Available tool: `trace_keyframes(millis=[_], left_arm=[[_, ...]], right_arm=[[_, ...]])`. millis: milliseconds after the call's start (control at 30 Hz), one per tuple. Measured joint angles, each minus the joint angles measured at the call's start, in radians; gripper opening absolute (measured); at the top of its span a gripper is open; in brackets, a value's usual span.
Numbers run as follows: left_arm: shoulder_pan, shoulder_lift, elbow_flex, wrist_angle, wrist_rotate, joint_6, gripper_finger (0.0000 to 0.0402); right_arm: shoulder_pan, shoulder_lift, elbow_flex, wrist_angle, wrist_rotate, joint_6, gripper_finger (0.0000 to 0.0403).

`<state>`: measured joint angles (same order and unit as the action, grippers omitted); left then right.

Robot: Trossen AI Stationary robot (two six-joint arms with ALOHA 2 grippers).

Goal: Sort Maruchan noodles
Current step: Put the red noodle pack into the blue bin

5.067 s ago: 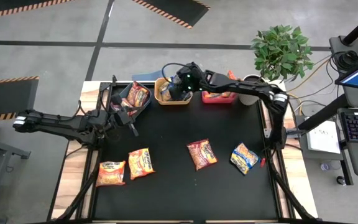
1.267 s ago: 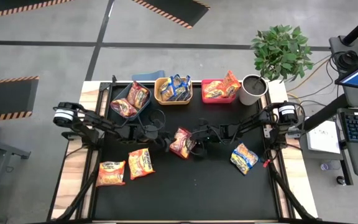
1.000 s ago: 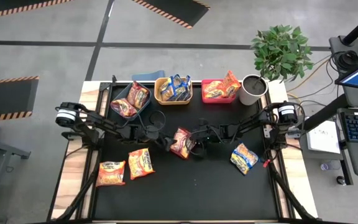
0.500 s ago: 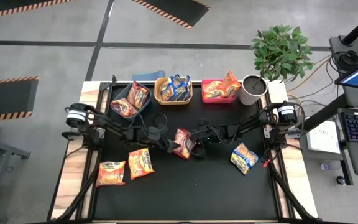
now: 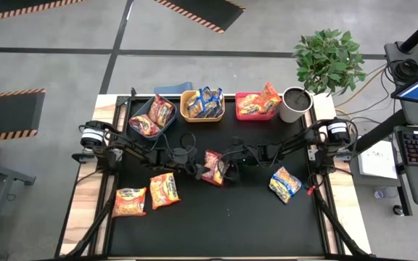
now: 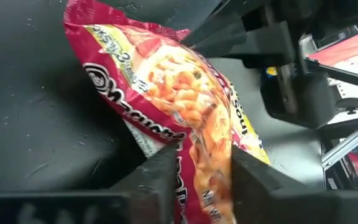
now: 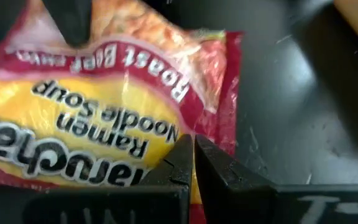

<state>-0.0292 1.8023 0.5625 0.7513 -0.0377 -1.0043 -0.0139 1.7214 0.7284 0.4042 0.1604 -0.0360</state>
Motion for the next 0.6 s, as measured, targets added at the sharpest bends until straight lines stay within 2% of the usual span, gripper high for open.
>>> trace_keyframes(millis=[133,267,467,600], left_arm=[[0.0,0.0,0.0,0.001,0.002,0.044,0.0044],[0.0,-0.008,-0.001,0.002,0.002,0.115,0.0008],[0.0,-0.065,-0.002,-0.019,-0.009,0.363,0.0004],[-0.002,-0.095,-0.002,-0.037,-0.029,0.545,0.0001]], right_arm=[[0.0,-0.033,0.004,-0.003,0.0,0.009,0.0009],[0.0,-0.083,0.01,-0.003,0.0,-0.001,0.0009],[0.0,-0.196,0.011,-0.005,0.001,0.025,0.0009],[-0.003,-0.277,0.01,-0.039,-0.001,0.101,0.0009]])
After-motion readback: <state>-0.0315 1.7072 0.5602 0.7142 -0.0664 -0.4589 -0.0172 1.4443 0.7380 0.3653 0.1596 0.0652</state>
